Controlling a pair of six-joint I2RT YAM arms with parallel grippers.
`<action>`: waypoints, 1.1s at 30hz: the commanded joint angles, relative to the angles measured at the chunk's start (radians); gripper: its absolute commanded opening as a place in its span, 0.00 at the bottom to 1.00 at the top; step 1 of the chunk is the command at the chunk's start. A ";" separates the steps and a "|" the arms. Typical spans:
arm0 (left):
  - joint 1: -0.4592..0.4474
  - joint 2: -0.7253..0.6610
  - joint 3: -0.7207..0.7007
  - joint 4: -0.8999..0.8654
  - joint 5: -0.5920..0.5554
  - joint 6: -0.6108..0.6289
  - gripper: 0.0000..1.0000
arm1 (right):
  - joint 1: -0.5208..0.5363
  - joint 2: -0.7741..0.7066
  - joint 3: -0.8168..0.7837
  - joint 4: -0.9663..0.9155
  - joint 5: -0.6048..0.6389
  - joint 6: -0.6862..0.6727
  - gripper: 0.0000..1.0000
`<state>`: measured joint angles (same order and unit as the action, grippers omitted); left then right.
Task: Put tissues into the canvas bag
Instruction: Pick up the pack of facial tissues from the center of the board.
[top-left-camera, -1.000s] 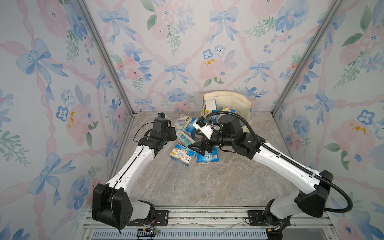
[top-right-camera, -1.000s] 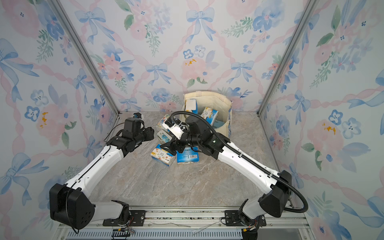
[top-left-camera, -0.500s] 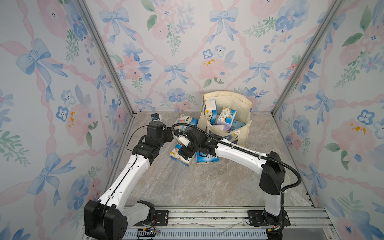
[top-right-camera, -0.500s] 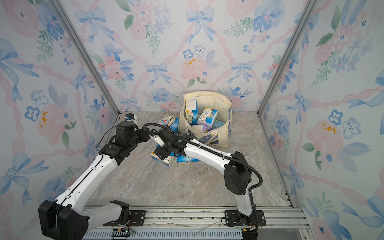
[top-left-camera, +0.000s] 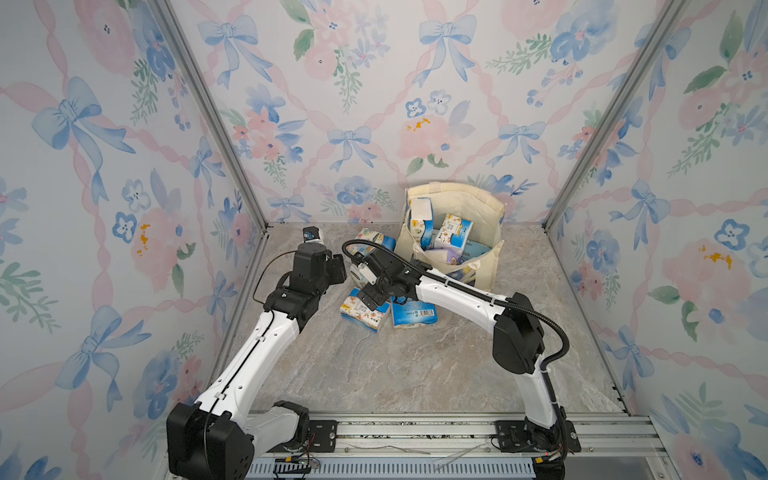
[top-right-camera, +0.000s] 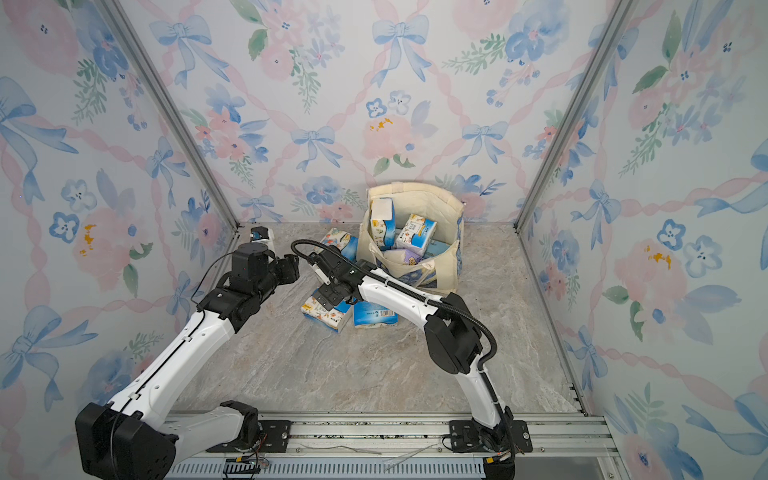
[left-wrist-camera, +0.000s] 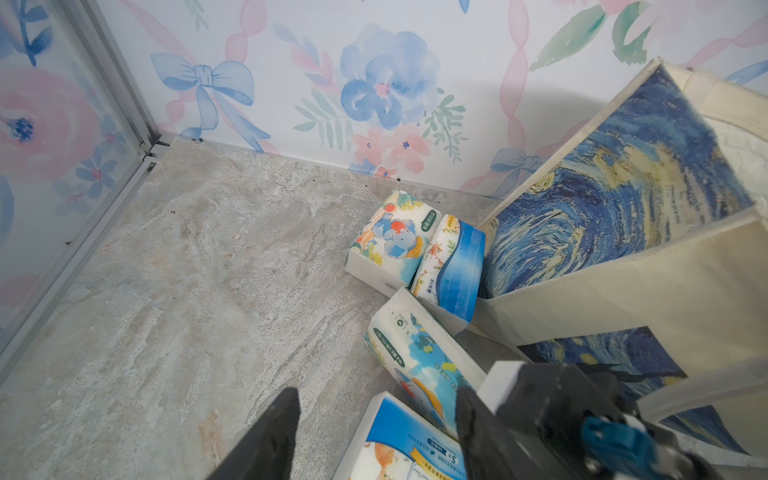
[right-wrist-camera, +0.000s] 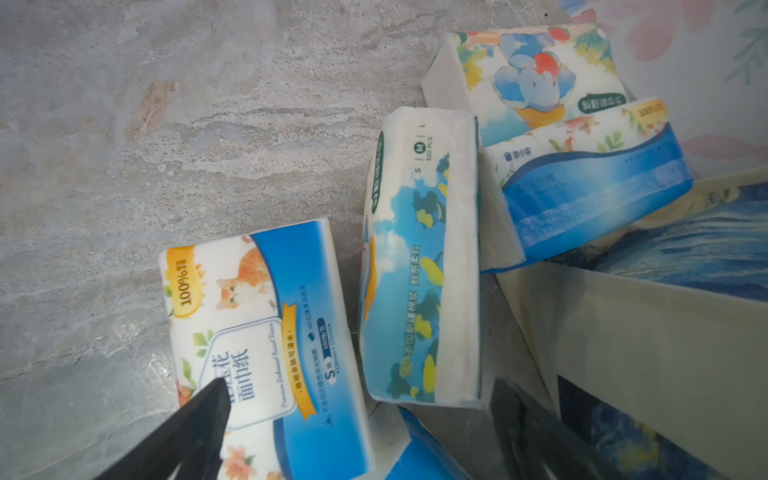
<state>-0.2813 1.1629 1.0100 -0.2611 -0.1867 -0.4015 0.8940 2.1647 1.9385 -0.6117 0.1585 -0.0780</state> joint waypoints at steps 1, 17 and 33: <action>0.002 -0.002 -0.008 0.009 -0.003 0.016 0.62 | -0.031 0.057 0.079 -0.044 0.013 0.021 0.99; 0.004 -0.006 -0.010 0.009 -0.013 0.026 0.62 | -0.079 0.240 0.276 -0.121 -0.007 0.048 0.95; 0.005 -0.006 -0.010 0.007 -0.019 0.032 0.62 | -0.075 0.248 0.316 -0.147 -0.043 0.053 0.63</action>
<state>-0.2813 1.1629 1.0100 -0.2592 -0.1913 -0.3935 0.8234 2.4580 2.2478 -0.7498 0.1280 -0.0307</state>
